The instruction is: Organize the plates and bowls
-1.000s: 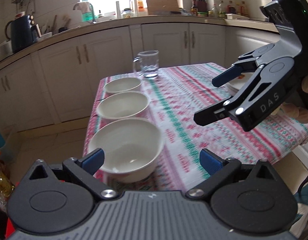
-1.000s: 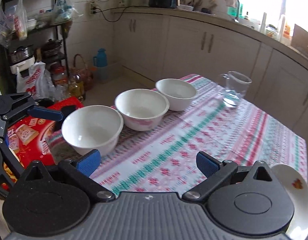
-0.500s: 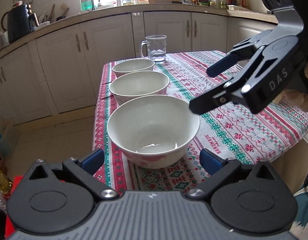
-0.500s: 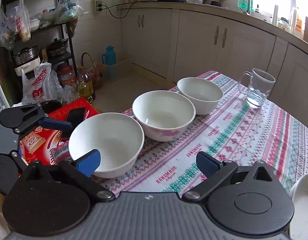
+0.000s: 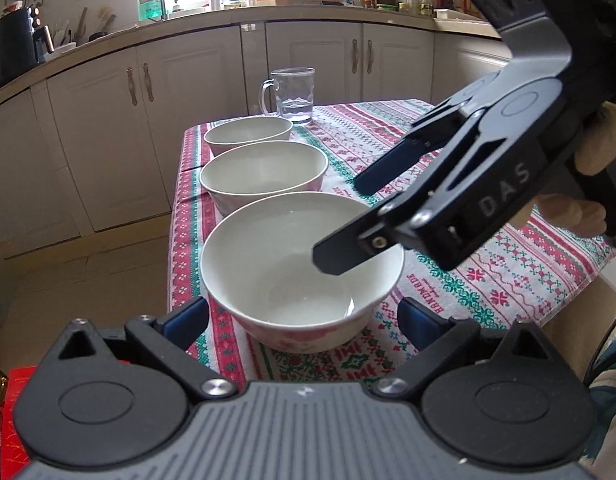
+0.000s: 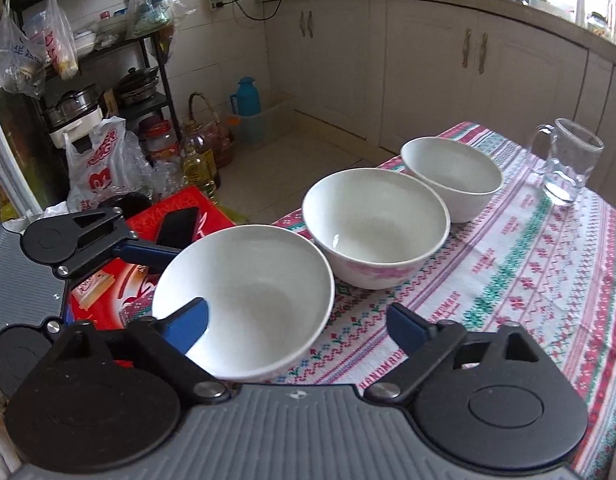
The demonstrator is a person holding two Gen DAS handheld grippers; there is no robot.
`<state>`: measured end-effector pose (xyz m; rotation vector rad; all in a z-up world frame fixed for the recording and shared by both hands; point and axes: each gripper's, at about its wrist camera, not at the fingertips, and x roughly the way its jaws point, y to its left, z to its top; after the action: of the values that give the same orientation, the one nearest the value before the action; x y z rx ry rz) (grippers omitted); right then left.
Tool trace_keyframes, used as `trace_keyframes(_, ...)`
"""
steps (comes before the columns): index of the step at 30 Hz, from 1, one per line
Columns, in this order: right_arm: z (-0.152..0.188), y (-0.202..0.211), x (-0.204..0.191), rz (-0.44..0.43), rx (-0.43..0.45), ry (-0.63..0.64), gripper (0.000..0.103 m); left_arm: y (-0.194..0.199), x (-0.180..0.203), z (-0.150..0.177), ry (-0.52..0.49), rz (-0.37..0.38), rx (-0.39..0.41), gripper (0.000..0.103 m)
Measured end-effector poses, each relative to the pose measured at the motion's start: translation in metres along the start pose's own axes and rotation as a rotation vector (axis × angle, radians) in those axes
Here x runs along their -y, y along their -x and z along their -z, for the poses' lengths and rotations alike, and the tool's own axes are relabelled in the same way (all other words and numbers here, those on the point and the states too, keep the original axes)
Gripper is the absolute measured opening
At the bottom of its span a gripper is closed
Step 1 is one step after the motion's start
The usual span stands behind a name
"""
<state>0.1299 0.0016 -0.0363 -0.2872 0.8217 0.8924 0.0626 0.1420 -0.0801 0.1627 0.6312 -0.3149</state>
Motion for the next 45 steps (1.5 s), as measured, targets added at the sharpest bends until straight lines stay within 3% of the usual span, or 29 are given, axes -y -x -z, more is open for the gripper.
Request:
trace_keyframes(5, -0.003, -0.006, -0.001, -0.031, -0.013, 0.007, 0.081, -0.002, -0.003, 0.0, 0.006, 0.01, -0.005, 0.087)
trace_keyframes(12, -0.004, -0.008, -0.002, -0.064, -0.019, 0.007, 0.07, -0.002, -0.005, -0.001, 0.006, 0.016, -0.006, 0.086)
trace_keyframes(26, -0.003, 0.0, 0.0, -0.069, -0.012, 0.002, 0.07, 0.001, 0.007, -0.009, -0.027, 0.007, -0.021, 0.086)
trace_keyframes(33, 0.007, 0.021, 0.007, -0.029, 0.007, -0.012, 0.07, 0.001, 0.021, -0.019, -0.068, 0.032, -0.007, 0.086)
trace_keyframes(45, 0.034, 0.061, 0.032, 0.104, 0.027, -0.088, 0.07, -0.02, 0.059, -0.04, -0.137, 0.149, 0.02, 0.086)
